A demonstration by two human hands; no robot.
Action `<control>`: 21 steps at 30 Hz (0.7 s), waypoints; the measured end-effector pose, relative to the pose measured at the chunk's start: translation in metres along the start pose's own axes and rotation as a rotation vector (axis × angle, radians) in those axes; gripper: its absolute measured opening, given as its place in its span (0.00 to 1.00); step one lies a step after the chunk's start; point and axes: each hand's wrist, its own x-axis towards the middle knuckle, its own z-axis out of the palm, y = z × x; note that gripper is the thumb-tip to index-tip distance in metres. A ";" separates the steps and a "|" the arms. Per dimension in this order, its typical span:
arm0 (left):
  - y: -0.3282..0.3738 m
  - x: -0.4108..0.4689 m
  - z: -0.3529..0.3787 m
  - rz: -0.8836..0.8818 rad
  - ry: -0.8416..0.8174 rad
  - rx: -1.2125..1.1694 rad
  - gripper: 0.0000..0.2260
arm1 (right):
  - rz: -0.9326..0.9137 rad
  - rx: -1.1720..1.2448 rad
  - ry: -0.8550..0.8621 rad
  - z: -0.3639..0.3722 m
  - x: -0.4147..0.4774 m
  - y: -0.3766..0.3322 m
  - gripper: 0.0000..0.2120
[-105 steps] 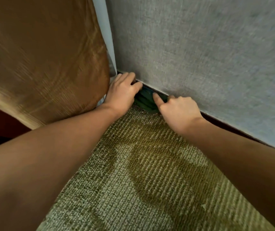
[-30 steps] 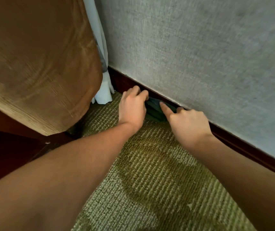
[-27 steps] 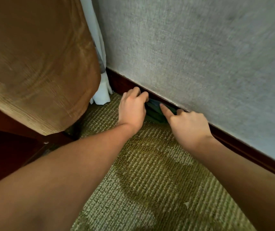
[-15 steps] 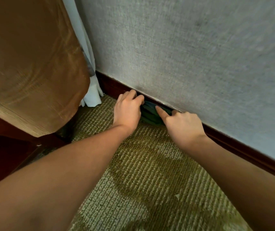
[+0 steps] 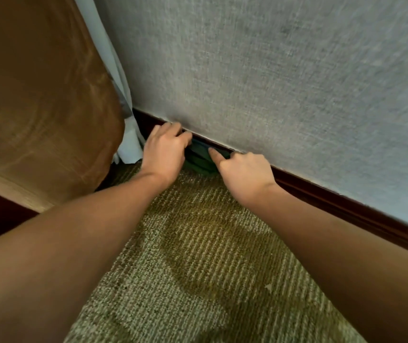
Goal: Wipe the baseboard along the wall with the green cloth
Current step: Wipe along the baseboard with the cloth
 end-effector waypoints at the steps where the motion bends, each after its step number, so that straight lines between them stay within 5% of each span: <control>1: -0.006 0.002 0.000 -0.008 -0.004 0.018 0.08 | 0.001 0.006 -0.004 -0.001 0.006 -0.005 0.29; 21: 0.021 0.001 0.004 0.137 -0.067 0.145 0.06 | 0.047 0.056 -0.001 0.000 -0.022 0.019 0.30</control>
